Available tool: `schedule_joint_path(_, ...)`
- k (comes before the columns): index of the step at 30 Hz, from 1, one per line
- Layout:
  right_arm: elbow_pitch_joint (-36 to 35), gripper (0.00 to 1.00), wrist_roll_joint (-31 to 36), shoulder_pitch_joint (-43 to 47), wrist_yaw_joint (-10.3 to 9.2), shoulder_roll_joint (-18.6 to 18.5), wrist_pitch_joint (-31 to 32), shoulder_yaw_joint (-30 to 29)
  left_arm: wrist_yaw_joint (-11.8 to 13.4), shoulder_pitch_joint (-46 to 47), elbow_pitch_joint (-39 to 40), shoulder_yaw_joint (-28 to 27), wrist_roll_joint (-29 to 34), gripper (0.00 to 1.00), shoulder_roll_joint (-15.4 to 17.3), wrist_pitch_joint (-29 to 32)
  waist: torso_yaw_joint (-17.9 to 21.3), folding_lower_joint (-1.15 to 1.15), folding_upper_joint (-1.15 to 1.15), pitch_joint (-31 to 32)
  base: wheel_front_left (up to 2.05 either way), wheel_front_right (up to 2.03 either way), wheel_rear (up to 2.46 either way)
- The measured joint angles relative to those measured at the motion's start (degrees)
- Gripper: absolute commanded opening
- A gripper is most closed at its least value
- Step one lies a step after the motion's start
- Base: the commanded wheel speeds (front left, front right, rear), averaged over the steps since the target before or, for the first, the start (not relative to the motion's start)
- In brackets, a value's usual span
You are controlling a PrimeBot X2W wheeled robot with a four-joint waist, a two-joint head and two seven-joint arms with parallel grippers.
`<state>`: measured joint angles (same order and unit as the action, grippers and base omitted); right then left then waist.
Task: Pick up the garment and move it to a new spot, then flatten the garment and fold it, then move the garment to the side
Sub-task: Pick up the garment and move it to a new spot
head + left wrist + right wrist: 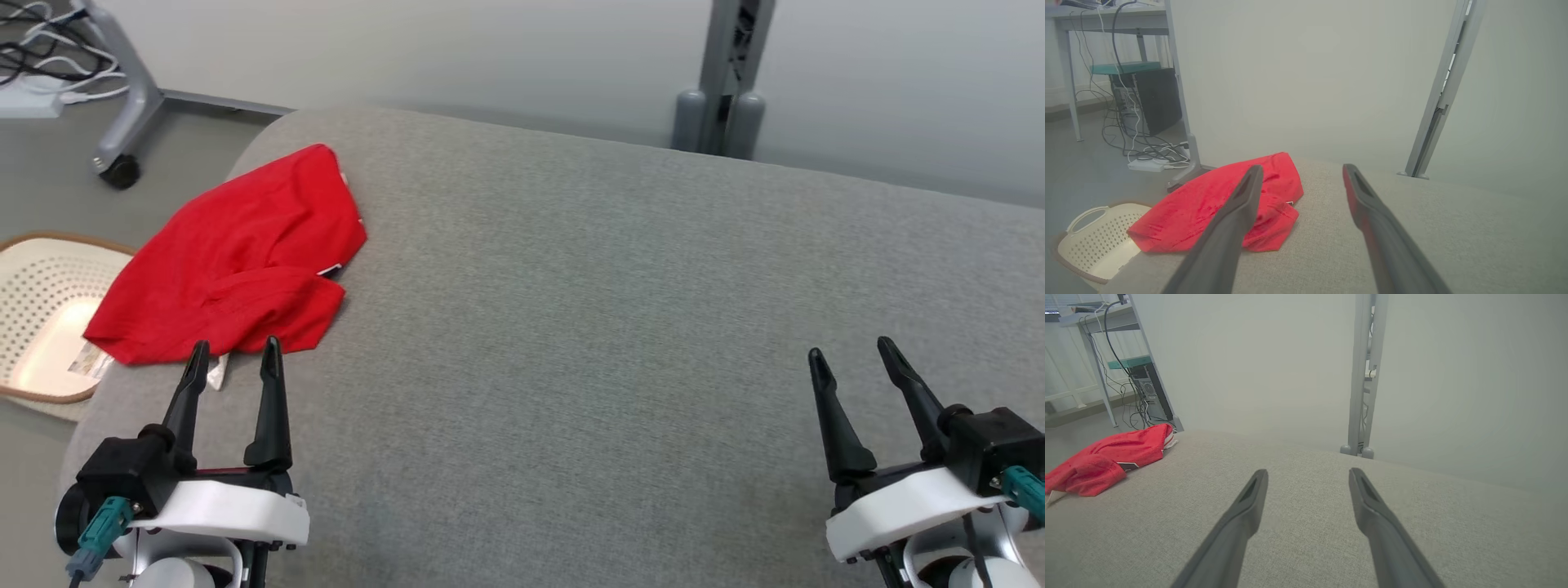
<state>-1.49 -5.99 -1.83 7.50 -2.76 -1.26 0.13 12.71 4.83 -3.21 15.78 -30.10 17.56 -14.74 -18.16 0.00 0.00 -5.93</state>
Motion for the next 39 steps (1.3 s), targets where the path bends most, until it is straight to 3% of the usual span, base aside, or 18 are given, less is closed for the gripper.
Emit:
schedule_joint_path(10, -0.8, 1.0, 0.62, 0.12, 0.0, 0.03, 1.24, 1.37, 0.18, -1.12, -0.02, -1.25, -0.03, 1.0, -0.27, -0.02, -6.04, 0.0, 0.0, 0.14, 0.0, 0.0, 0.0)
schedule_joint_path(20, -0.86, 1.0, 0.49, 0.1, 0.0, 0.02, 1.34, 1.53, 0.3, -0.02, 1.27, -2.09, 0.3, 1.0, -0.36, -0.03, -6.77, 0.0, 0.0, -0.5, 0.0, 0.0, 0.0)
schedule_joint_path(28, -2.09, 1.0, 1.3, -1.04, 0.0, 0.02, 2.54, 1.83, -0.15, 12.0, 3.36, -4.9, 1.44, 1.0, 4.9, 3.16, -5.34, 0.0, 0.0, -3.01, 0.0, 0.0, 0.0)
schedule_joint_path(33, -3.27, 1.0, 2.53, -2.49, 0.0, 0.02, 3.55, 2.26, -3.56, 20.61, -4.53, -5.43, -0.66, 1.0, 7.35, 8.49, -3.55, 0.0, 0.0, -5.58, 0.0, 0.0, 0.0)
schedule_joint_path(39, -4.2, 1.0, 3.47, -4.59, 0.0, 0.01, 4.1, 2.29, -8.51, 28.39, -21.06, -3.94, -4.5, 1.0, 6.56, 14.08, -1.2, 0.0, 0.0, -9.84, 0.0, 0.0, 0.0)
